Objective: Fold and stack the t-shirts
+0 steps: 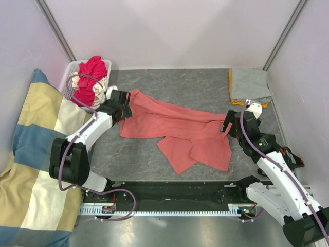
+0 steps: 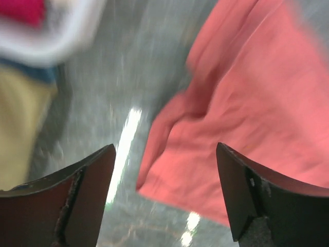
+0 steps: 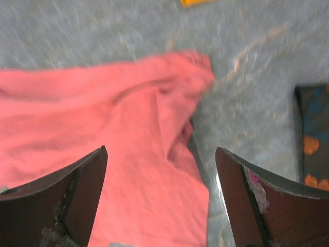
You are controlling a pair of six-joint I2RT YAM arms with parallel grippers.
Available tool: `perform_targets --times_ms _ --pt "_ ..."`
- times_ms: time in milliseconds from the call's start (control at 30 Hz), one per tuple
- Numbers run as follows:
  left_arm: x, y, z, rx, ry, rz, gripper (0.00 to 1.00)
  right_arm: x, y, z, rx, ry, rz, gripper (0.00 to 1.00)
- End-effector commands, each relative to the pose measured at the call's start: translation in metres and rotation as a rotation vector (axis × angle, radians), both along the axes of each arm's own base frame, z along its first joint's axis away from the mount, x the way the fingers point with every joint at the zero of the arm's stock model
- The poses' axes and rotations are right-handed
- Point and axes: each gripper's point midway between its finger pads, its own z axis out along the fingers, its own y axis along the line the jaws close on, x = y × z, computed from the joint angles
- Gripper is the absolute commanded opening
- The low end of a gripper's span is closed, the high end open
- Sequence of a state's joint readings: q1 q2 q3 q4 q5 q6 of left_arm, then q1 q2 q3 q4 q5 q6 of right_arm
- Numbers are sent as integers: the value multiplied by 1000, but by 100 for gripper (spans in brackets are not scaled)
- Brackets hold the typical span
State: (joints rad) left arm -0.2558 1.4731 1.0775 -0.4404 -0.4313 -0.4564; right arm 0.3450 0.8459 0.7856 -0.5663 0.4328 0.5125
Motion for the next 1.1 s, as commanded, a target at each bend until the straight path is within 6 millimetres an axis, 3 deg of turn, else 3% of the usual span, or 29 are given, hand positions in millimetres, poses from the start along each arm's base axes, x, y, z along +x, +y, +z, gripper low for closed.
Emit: perform_targets --times_ms 0,133,333,600,733,867,1000,1067 --pt "-30 -2 -51 -100 91 127 82 -21 5 -18 49 67 19 93" --pt "-48 -4 -80 -131 160 166 80 -18 8 -9 49 55 45 94" --pt "-66 -3 -106 -140 216 187 74 -14 6 1 28 36 48 95" --pt "-73 -5 -121 -150 249 177 60 -17 8 -4 39 45 51 96" --pt "-73 -2 -124 -133 251 178 37 -17 8 -6 41 48 49 96" --pt "-69 -1 -124 -120 250 175 2 -17 8 -9 39 57 50 96" --pt "-58 -3 -112 -111 222 151 2 -21 15 -13 83 84 60 96" --pt "-41 -4 -98 -99 186 139 2 -27 20 -21 129 113 51 94"
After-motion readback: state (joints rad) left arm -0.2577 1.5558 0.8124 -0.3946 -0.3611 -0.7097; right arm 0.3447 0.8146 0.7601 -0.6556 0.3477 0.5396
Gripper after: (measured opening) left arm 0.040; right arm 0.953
